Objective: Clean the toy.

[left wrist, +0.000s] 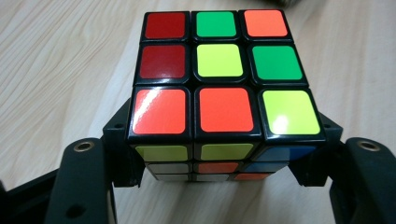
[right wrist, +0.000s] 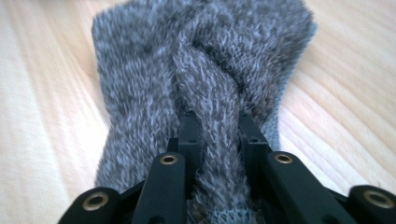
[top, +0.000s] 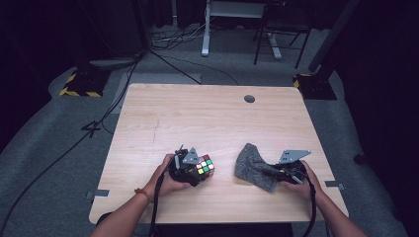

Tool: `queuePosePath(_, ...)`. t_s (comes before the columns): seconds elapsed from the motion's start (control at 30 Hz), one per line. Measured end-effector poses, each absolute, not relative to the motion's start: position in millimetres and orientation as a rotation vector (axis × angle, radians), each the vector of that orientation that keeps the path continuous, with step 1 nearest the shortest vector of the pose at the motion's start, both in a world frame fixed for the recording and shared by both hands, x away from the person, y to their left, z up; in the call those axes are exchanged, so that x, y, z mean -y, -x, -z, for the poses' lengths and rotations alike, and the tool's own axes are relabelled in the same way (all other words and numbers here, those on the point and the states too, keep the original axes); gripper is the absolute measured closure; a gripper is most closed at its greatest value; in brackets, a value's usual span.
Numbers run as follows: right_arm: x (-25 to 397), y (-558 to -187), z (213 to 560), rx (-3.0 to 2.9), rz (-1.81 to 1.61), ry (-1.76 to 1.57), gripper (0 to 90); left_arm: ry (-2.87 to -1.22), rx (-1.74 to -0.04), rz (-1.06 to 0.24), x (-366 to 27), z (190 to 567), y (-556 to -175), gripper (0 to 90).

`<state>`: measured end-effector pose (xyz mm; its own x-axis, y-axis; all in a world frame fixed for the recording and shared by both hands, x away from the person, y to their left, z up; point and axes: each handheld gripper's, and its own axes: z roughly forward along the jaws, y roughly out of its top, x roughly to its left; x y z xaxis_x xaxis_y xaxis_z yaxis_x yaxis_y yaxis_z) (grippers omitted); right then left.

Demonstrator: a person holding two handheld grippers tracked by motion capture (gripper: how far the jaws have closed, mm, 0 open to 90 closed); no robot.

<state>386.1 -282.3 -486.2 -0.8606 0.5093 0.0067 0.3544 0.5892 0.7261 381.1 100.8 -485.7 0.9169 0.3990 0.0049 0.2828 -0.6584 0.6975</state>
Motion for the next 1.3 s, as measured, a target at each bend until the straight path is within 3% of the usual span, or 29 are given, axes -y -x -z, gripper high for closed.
queuePosePath(0.43,244,-358,437,-2.544,-1.373,-0.449,76.7,-2.297,-0.209,-0.182,-54,452,-367,33.6)
queuePosePath(0.83,222,-357,452,-2.647,-1.296,-0.396,77.1,-2.279,-0.09,-0.198,-38,436,-356,33.7)
queuePosePath(1.1,218,-351,462,-2.706,-1.226,-0.351,77.2,-2.269,-0.158,-0.214,-46,438,-366,33.7)
queuePosePath(1.3,221,-348,448,-2.628,-1.344,-0.359,77.1,-2.262,-0.166,-0.164,-49,442,-368,33.7)
